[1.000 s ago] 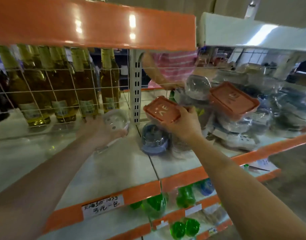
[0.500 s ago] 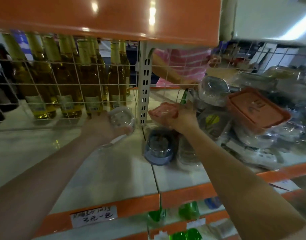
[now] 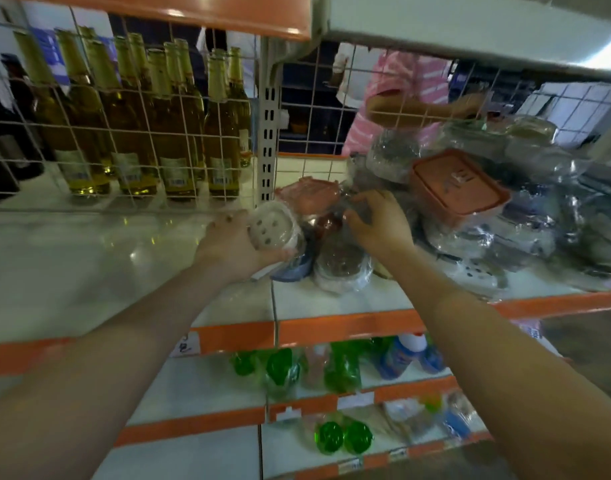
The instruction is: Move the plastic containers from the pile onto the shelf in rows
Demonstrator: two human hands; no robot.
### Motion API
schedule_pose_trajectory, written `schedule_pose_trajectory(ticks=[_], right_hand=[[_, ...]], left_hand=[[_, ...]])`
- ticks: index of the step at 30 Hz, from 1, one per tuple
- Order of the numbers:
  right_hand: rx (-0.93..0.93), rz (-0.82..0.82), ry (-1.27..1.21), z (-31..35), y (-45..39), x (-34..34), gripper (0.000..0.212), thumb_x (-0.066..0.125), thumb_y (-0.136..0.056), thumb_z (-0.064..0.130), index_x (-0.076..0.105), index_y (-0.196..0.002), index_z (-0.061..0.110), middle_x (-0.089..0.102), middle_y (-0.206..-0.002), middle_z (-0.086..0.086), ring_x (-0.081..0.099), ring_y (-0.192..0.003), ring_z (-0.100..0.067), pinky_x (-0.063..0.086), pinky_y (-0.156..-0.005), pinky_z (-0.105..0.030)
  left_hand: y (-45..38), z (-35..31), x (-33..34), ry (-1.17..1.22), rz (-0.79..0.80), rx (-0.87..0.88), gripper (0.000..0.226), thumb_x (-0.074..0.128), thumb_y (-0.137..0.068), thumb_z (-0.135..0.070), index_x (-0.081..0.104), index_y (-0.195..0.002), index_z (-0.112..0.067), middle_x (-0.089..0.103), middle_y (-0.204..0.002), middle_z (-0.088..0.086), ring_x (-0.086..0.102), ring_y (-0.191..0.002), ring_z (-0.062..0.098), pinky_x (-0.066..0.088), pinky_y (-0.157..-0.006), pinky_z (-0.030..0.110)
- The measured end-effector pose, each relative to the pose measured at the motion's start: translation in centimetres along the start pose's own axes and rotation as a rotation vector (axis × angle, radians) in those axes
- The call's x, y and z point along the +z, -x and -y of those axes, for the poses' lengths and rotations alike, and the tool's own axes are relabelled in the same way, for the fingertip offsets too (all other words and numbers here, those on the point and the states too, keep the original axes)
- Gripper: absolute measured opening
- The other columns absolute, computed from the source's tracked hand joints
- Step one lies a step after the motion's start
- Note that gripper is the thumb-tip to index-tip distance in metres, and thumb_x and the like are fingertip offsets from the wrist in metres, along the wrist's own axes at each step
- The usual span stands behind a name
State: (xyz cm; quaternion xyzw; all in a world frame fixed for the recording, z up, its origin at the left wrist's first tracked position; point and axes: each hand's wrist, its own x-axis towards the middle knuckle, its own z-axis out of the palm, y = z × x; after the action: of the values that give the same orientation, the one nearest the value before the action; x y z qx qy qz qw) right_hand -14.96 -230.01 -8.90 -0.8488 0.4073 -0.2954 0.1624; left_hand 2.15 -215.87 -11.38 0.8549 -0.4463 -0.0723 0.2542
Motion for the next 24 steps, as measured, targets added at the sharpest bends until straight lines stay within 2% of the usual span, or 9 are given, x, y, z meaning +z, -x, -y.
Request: schedule_pose_trajectory(ticks=[3,8,12,17,20,24], right_hand=[[-0.035,-0.009,0.019,-1.0,1.9,-0.9,0.033,0.058,-0.091,0.024,0.058,-0.122,0.013,0.049,-0.13,-0.009,0.054,-0.108,-0.027,0.041,-0.083,-0.027],[-0.007,0.033,0.056,-3.4,4.7,-2.3,0.04,0.055,-0.09,0.018,0.054,-0.129,0.009,0.05,-0.128,-0.014,0.049,-0.115,-0.029,0.042,-0.088,-0.034],[0.039,0.053,0.02,-5.1,6.2,-2.9,0.035,0.06,-0.087,0.015,0.059,-0.122,0.011,0.053,-0.117,-0.012,0.052,-0.106,-0.026,0.039,-0.081,-0.028],[0.07,0.069,0.006,-6.1,7.0,-3.1,0.033,0.063,-0.084,0.018,0.062,-0.116,0.012,0.057,-0.116,-0.01,0.056,-0.105,-0.026,0.044,-0.088,-0.032],[0.078,0.082,0.035,-6.6,7.4,-3.0,0.035,0.062,-0.083,0.015,0.06,-0.118,0.011,0.057,-0.119,-0.011,0.054,-0.107,-0.026,0.04,-0.084,-0.026],[0.095,0.101,0.062,-7.0,7.8,-2.8,0.039,0.061,-0.085,0.012,0.057,-0.123,0.01,0.055,-0.122,-0.013,0.051,-0.109,-0.028,0.035,-0.079,-0.024]], left_hand=[[2.1,-2.1,1.4,-0.008,-0.015,-0.009,0.103,0.068,-0.066,-0.069,0.026,-0.143,-0.014,0.033,-0.14,0.015,0.035,-0.127,0.033,0.038,-0.099,0.043],[3.4,-4.8,3.6,0.182,-0.098,-0.043,0.105,0.071,-0.068,-0.063,0.02,-0.143,-0.01,0.029,-0.14,0.017,0.03,-0.13,0.033,0.034,-0.102,0.042],[3.1,-5.6,5.2,0.276,-0.084,-0.085,0.106,0.07,-0.067,-0.064,0.02,-0.144,-0.013,0.033,-0.138,0.019,0.035,-0.128,0.035,0.035,-0.104,0.043],[3.1,-6.6,7.4,0.384,-0.104,-0.071,0.104,0.071,-0.068,-0.061,0.021,-0.145,-0.012,0.025,-0.145,0.019,0.032,-0.132,0.035,0.039,-0.104,0.048],[3.3,-7.2,8.1,0.357,-0.116,-0.051,0.094,0.07,-0.074,-0.054,0.024,-0.143,-0.008,0.023,-0.145,0.02,0.035,-0.13,0.035,0.041,-0.101,0.045],[3.4,-6.6,8.3,0.299,-0.095,-0.055,0.095,0.067,-0.073,-0.06,0.026,-0.142,-0.009,0.022,-0.146,0.017,0.031,-0.133,0.035,0.041,-0.102,0.048]])
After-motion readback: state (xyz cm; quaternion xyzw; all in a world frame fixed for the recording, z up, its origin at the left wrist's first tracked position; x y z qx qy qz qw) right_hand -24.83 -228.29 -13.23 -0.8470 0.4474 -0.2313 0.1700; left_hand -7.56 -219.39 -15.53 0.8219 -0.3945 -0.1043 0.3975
